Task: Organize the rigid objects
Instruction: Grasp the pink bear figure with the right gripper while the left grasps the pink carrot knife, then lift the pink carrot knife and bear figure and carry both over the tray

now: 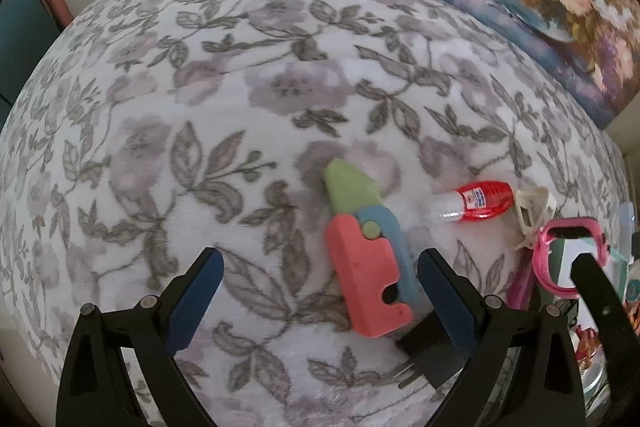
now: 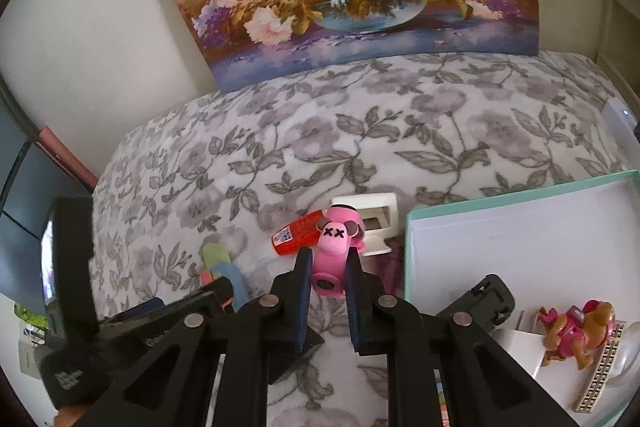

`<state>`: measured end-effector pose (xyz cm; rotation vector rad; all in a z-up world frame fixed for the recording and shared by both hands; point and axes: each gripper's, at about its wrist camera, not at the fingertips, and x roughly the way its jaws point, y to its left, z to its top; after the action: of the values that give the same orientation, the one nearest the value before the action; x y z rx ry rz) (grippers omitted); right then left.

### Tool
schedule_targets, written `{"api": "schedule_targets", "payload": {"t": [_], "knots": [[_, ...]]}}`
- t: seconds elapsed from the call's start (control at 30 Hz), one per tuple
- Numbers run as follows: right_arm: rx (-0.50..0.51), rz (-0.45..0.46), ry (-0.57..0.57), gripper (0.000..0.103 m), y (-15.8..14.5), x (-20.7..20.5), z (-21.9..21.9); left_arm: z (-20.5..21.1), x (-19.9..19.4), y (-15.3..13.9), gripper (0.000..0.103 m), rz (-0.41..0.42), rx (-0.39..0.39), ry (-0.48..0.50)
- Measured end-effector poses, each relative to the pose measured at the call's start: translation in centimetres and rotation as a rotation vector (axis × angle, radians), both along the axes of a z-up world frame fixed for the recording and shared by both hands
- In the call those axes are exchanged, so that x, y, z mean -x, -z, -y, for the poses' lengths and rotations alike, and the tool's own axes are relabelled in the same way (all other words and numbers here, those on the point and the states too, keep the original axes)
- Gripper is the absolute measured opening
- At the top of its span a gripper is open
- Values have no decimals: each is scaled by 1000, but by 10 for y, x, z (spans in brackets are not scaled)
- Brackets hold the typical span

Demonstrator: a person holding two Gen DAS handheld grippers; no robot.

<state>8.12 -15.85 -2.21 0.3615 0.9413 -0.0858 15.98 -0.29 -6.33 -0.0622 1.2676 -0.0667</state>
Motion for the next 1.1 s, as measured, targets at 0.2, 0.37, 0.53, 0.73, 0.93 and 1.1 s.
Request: {"api": "schedule_targets", "payload": {"t": [0.2, 0.37, 0.53, 0.73, 0.93, 1.1], "knots": [[-8, -1, 14, 17, -1, 3, 7, 14, 3, 9, 97, 10, -60, 37], [-16, -7, 20, 17, 1, 3, 10, 20, 1, 24, 93, -10, -85, 42], [-25, -9, 20, 17, 3, 3, 12, 22, 5, 14, 48, 32, -71, 67], [-26, -2, 15, 17, 2, 4, 11, 23, 5, 9, 46, 26, -40, 65], [-45, 23, 19, 17, -7, 7, 14, 8, 6, -21, 46, 90, -1, 19], [-50, 53, 30, 17, -23, 10, 16, 0, 7, -49, 46, 151, 17, 9]]}}
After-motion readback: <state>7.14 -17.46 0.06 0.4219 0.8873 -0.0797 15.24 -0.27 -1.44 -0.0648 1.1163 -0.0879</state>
